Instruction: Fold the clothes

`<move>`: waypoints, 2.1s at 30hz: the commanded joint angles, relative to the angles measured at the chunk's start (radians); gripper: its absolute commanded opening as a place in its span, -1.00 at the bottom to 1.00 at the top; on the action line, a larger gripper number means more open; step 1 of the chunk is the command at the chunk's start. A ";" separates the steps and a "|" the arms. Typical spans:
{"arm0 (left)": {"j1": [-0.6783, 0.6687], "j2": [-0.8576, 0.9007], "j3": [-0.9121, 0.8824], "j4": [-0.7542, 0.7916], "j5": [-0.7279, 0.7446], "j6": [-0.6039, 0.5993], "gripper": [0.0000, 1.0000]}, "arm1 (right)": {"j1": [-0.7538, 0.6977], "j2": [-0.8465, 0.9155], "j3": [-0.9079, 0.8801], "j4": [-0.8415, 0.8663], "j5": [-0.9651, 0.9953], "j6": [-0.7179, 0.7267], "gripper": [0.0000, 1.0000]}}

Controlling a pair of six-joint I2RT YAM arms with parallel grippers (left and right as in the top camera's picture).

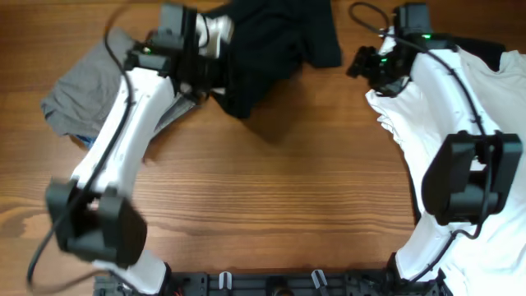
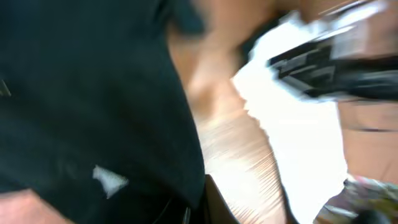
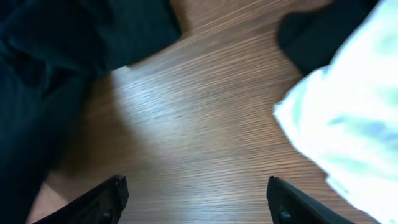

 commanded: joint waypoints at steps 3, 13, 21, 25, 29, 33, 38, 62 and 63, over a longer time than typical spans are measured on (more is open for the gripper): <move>-0.011 -0.259 0.132 -0.002 -0.500 -0.040 -0.92 | -0.003 0.006 0.009 -0.011 -0.093 -0.145 0.55; -0.011 -0.244 0.131 -0.071 -0.581 -0.014 -0.92 | 0.099 0.006 0.000 0.019 -0.165 -0.200 0.57; -0.025 -0.244 0.131 -0.018 -0.583 -0.002 -0.92 | 0.194 0.006 -0.043 -0.018 -0.245 -0.355 0.53; -0.026 -0.244 0.131 0.005 -0.630 0.020 -0.92 | 0.224 -0.005 -0.043 -0.054 -0.422 -0.513 0.43; -0.026 -0.245 0.131 0.007 -0.650 0.020 -0.92 | 0.246 -0.086 -0.043 -0.074 -0.440 -0.515 0.45; -0.026 -0.245 0.131 0.008 -0.649 0.020 -0.92 | 0.295 -0.220 -0.043 -0.112 -0.321 -0.512 0.48; -0.026 -0.245 0.131 0.003 -0.649 0.019 -0.92 | 0.447 -0.311 -0.043 -0.140 -0.109 -0.412 0.41; -0.026 -0.245 0.131 0.016 -0.649 0.020 -0.92 | 0.816 -0.138 -0.239 0.216 0.194 -0.076 0.47; -0.026 -0.245 0.131 0.018 -0.650 0.020 -0.92 | 0.831 -0.135 -0.240 0.220 0.250 -0.013 0.50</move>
